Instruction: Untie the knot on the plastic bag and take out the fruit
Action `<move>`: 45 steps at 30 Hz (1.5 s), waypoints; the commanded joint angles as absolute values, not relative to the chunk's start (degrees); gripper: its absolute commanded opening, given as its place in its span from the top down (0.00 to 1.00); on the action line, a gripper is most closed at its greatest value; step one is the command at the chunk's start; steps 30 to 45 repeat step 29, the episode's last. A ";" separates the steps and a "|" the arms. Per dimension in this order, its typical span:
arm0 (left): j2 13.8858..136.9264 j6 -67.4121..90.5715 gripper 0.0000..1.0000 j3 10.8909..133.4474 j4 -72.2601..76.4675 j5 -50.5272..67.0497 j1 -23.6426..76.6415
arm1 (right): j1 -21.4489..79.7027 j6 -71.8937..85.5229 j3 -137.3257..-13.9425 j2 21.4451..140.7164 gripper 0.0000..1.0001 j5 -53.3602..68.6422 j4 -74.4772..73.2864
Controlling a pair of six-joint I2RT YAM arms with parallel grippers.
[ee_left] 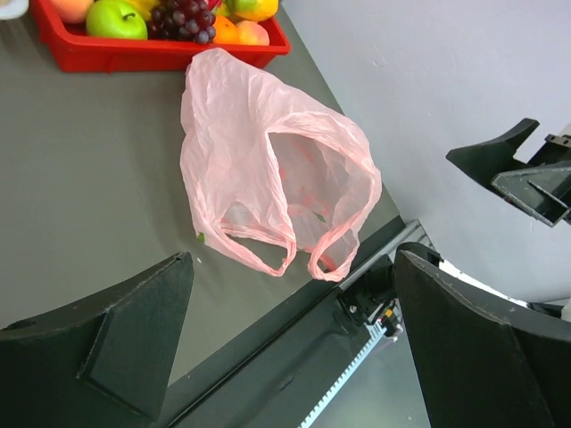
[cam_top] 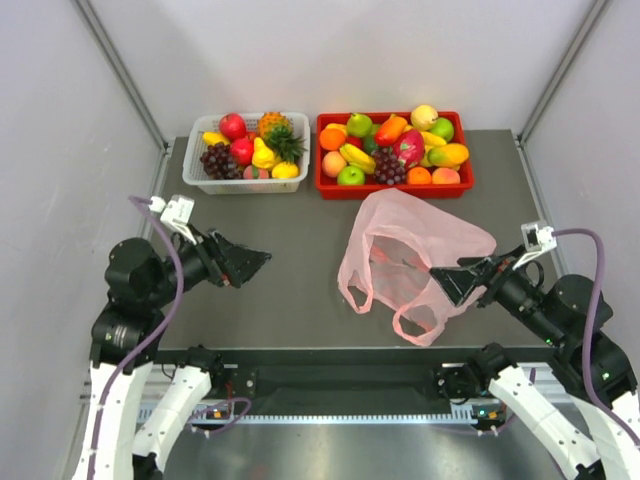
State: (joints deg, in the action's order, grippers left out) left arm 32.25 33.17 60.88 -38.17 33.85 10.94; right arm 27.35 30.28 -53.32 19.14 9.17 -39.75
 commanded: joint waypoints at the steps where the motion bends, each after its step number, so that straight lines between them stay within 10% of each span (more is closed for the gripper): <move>1: 36.81 35.51 0.01 58.63 -28.85 37.08 11.34 | 27.60 31.73 -54.76 18.20 0.00 4.67 -41.75; 45: 43.68 34.64 0.01 59.15 -23.72 41.66 11.34 | 27.60 29.00 -52.21 19.16 0.01 -2.55 -42.10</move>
